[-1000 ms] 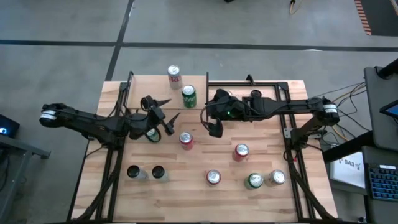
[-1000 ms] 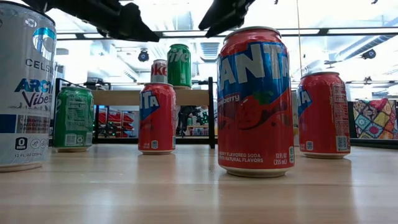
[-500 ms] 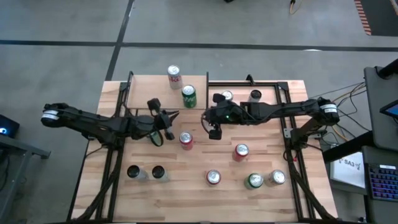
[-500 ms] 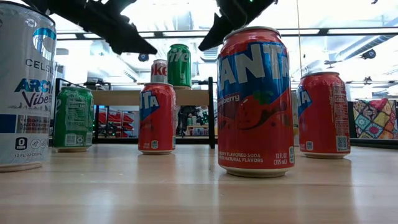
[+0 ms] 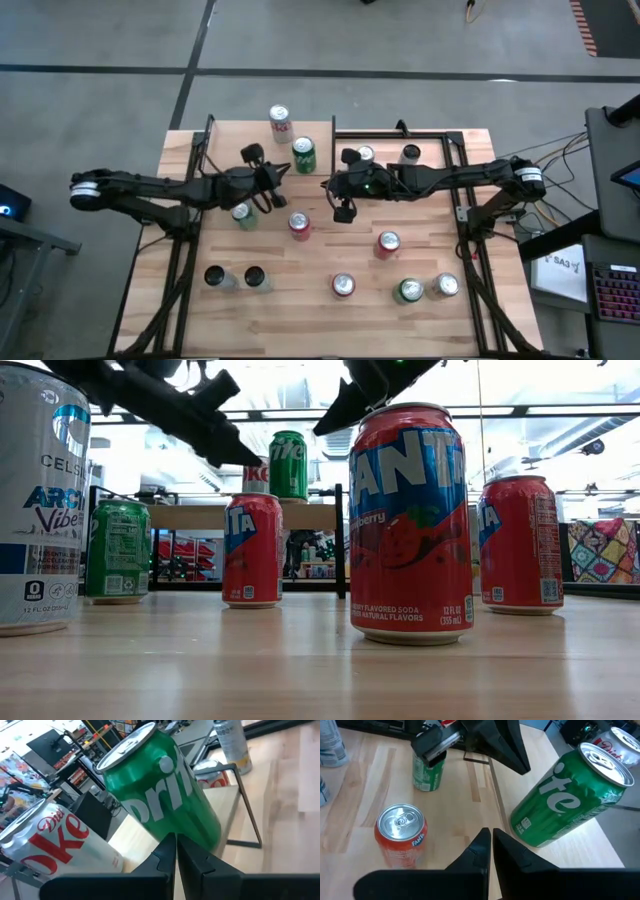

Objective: Place canned beverage on shelf
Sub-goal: Put the middle green soda can on the shelf

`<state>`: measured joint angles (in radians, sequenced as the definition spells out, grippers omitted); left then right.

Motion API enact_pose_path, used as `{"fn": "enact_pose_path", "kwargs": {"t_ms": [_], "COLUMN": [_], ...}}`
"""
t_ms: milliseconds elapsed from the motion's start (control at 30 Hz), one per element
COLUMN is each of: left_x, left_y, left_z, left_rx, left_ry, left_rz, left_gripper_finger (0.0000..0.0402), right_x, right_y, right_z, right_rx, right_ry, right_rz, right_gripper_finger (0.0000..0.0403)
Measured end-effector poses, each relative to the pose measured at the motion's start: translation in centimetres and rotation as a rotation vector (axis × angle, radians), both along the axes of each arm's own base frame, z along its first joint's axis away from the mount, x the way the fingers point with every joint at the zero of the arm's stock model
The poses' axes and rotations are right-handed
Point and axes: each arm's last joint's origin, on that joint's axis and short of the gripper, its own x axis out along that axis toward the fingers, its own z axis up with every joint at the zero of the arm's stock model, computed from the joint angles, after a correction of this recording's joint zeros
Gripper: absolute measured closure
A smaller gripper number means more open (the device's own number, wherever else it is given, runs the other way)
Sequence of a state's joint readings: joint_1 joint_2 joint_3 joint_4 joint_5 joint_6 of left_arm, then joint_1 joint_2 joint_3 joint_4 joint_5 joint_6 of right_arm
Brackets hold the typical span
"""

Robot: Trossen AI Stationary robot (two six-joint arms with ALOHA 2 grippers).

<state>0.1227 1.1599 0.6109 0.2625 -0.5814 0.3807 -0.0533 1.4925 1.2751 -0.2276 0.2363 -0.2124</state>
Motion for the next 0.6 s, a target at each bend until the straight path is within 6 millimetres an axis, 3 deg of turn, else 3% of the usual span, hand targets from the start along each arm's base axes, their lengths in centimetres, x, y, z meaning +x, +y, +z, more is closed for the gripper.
{"fn": "enact_pose_path", "kwargs": {"t_ms": [600], "left_x": [2.5], "left_y": [1.2], "left_z": [-1.4], "left_rx": [0.018], "left_ry": [-0.110], "left_rz": [0.044], "left_gripper_finger": [0.0402], "right_x": [0.0], "right_y": [-0.4], "right_z": [0.0], "right_rx": [0.020], "right_ry": [-0.008], "right_rz": [-0.026], "right_gripper_finger": [0.0394]}}
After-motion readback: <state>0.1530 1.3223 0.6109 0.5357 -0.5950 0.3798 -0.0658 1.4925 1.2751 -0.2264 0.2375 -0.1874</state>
